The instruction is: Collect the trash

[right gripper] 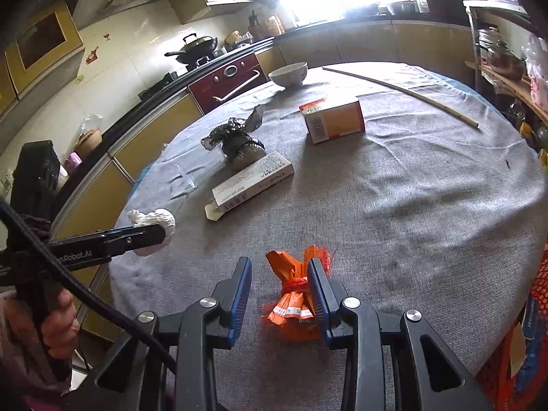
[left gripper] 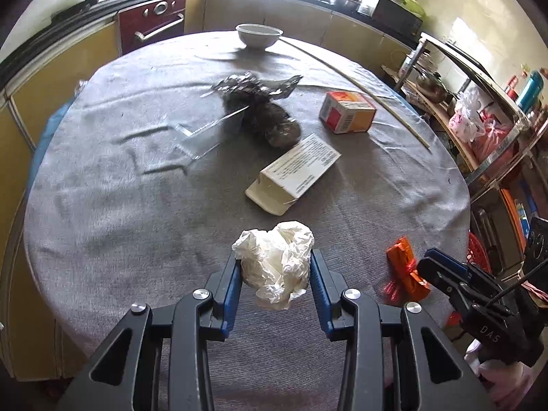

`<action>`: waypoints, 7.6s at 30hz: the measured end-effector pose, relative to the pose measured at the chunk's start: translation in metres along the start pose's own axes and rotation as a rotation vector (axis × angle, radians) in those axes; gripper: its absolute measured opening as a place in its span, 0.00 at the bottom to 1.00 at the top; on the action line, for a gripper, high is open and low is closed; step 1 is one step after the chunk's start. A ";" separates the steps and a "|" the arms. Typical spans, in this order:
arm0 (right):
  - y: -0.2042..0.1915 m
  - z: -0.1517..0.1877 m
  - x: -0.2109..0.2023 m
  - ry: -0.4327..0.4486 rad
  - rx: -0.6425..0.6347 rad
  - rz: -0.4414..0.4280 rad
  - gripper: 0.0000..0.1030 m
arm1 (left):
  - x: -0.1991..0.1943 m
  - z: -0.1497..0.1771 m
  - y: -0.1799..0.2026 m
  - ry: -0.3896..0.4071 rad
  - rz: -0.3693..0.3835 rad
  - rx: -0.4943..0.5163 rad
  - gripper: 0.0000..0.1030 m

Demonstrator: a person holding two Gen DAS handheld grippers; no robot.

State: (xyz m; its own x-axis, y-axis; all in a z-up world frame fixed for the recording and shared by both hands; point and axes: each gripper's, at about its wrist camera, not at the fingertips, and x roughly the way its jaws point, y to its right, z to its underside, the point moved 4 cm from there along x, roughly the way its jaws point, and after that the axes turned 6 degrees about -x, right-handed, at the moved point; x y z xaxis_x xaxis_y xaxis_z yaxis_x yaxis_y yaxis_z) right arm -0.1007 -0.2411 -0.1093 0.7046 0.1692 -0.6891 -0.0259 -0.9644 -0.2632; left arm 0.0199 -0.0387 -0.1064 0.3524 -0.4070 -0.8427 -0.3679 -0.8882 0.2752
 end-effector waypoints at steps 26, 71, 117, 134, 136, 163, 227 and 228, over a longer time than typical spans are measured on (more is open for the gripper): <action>0.005 0.015 0.030 -0.118 -0.043 0.074 0.37 | 0.020 0.016 -0.008 -0.085 0.067 -0.018 0.47; -0.001 -0.002 0.013 -0.139 -0.057 0.068 0.33 | 0.013 0.008 -0.016 -0.033 0.074 -0.006 0.36; 0.285 0.141 -0.229 0.255 0.723 0.338 0.36 | 0.061 0.070 0.383 -0.209 0.341 0.734 0.61; 0.238 0.087 -0.183 0.211 0.587 0.276 0.60 | 0.034 0.045 0.195 -0.146 0.167 0.451 0.62; 0.228 0.077 -0.170 0.191 0.559 0.257 0.60 | 0.028 0.041 0.172 -0.121 0.141 0.414 0.62; 0.072 -0.026 -0.022 -0.046 0.221 0.073 0.60 | 0.015 -0.020 -0.051 0.038 -0.006 -0.009 0.64; 0.006 -0.075 0.055 -0.056 -0.015 0.014 0.43 | 0.093 -0.124 -0.053 0.032 -0.033 0.346 0.84; 0.006 -0.074 0.054 -0.056 -0.010 0.011 0.43 | 0.096 -0.124 -0.052 0.025 -0.040 0.360 0.84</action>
State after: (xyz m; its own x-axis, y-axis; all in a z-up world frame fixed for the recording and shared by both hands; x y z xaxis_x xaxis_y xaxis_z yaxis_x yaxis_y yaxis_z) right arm -0.0107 -0.2528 -0.0984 0.6634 0.1691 -0.7289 -0.0265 -0.9682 -0.2487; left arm 0.1797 -0.0579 -0.1440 0.3917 -0.3823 -0.8369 -0.6313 -0.7734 0.0578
